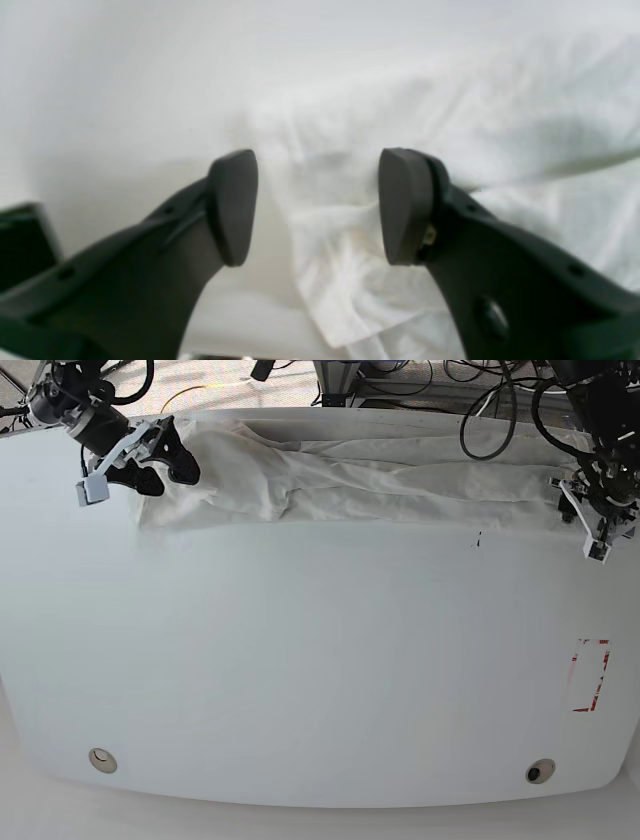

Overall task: Fold the T-shirt properly
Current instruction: 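Pull the folded strip with both grippers to straighten it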

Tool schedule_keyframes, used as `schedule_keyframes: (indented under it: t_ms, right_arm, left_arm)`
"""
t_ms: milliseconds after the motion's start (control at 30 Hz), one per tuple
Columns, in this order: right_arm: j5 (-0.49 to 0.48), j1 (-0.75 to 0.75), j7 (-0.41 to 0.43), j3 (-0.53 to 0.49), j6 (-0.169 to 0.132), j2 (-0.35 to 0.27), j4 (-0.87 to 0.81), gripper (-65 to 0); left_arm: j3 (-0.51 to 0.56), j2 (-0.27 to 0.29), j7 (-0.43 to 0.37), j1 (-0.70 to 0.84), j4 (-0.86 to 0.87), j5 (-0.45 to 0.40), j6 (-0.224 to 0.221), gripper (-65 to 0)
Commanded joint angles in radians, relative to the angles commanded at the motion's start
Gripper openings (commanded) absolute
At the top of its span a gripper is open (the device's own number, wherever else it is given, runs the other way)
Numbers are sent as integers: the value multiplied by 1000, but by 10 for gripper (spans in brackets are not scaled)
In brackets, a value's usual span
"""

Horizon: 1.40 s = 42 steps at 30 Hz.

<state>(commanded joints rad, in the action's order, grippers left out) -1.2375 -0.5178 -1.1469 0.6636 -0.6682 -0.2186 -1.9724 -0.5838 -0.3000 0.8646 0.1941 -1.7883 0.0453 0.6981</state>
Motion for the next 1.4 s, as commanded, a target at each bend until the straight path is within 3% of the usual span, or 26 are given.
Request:
schedule_keyframes:
  t_ms: [100,233,367,467,633,800,867,933,1000,1200,1333,1400]
  right_arm:
    - [2,9,0,-52,6,0,5,-239]
    - [25,11,5,-124,8,0,5,-379]
    - [155,29,6,-190,8,8,6,-501]
    - [281,32,6,-212,5,46,6,-549]
    - [496,46,6,-215,-2,87,6,-555]
    - [644,97,9,-213,-2,84,49,-556]
    - [663,114,17,-207,-9,77,100,-558]
    - [677,120,68,-207,-30,32,167,-561]
    - [683,138,126,-210,-30,0,247,-560]
    - [683,216,181,-210,-30,-51,433,-561]
    - [686,241,216,-210,-30,-60,453,-560]
    - [683,258,212,-210,-30,-60,453,-560]
  left_arm:
    - [5,3,0,2,-78,2,0,-299]
    - [5,32,52,0,-114,2,0,-299]
    - [0,37,133,3,-130,2,0,-299]
    - [3,38,157,11,-126,0,0,-299]
    - [3,68,114,46,-52,-8,0,-299]
    - [2,66,31,41,133,-8,0,-299]
    - [5,64,3,38,160,-8,0,-299]
    - [5,64,-5,37,181,-8,0,-299]
    - [9,64,-11,29,206,-8,0,-299]
    - [41,68,-8,-61,273,-6,0,-299]
    - [38,71,0,-109,272,-2,0,-299]
    - [35,71,51,-146,270,0,0,-299]
